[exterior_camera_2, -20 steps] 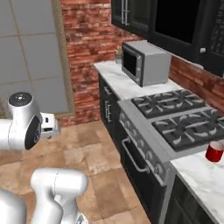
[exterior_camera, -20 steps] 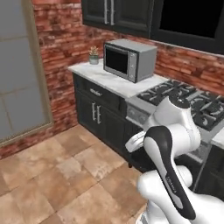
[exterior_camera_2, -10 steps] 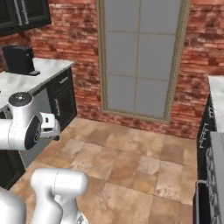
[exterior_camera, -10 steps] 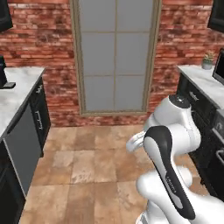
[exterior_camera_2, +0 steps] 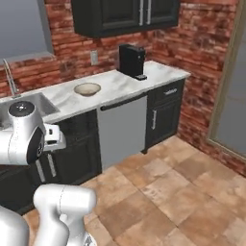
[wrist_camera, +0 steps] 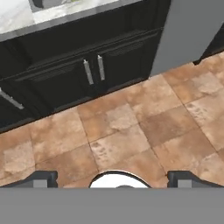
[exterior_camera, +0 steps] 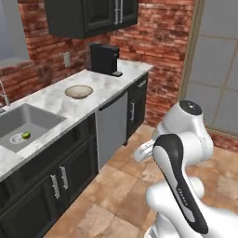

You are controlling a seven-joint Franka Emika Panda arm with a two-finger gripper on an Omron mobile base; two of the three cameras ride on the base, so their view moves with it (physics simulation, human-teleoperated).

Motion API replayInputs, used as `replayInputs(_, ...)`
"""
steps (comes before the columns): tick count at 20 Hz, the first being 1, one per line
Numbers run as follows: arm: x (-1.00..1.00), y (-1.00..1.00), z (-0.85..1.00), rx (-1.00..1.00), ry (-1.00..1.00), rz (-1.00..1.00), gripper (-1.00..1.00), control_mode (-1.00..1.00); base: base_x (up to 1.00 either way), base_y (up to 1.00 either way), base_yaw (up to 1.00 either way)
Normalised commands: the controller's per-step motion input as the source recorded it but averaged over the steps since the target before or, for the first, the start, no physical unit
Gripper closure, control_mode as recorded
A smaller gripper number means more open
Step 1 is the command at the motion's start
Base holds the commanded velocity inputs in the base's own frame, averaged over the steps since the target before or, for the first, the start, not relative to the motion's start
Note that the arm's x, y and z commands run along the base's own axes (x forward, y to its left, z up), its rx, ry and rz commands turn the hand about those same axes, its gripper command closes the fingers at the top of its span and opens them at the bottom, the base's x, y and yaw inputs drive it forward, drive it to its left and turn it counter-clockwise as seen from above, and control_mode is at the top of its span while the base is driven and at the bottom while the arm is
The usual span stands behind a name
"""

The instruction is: Clear the mugs and bowl far away from the sink.

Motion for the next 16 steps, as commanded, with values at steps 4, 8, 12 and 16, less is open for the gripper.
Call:
replayInputs(4, 0.00, 0.00, 0.00, 0.00, 0.00, 0.00, -1.00, 1.00, 0.46, 0.00, 0.79)
replayInputs(8, 0.00, 0.00, 0.00, 0.00, 0.00, 0.00, -1.00, 1.00, 0.90, -0.01, 0.66)
replayInputs(12, 0.00, 0.00, 0.00, 0.00, 0.00, 0.00, -1.00, 1.00, 0.75, 0.20, 0.53)
replayInputs(16, 0.00, 0.00, 0.00, 0.00, 0.00, 0.00, -1.00, 1.00, 0.57, 0.89, 0.31)
